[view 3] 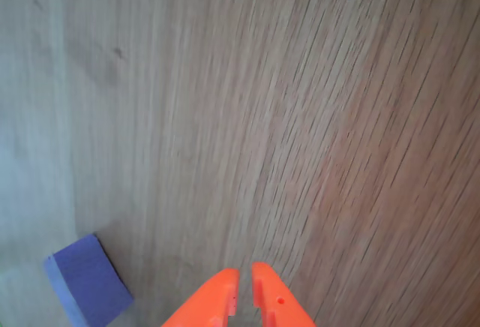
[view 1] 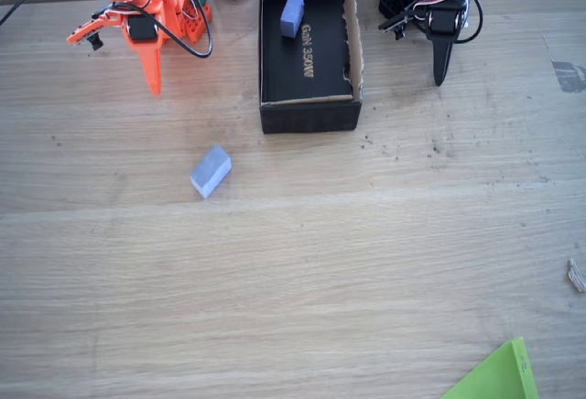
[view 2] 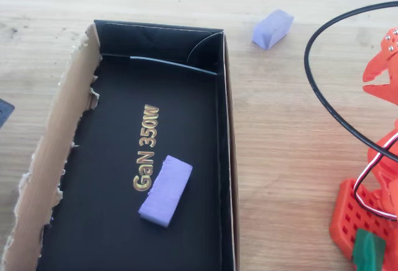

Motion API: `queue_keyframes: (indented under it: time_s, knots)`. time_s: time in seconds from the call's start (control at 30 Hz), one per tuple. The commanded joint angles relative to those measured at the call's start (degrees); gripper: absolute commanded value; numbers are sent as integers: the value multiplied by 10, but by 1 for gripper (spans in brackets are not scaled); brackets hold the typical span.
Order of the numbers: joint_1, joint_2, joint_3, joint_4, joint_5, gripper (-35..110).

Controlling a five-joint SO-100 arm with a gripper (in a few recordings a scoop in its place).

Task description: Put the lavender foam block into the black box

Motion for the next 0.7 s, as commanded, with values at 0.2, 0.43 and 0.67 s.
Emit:
queue_keyframes:
  time_s: [0.2, 0.43, 0.67]
  knots:
    - [33, 7, 3, -62, 57, 0]
    - [30, 7, -2, -62, 35, 0]
    - [6, 4, -60, -28, 69, 0]
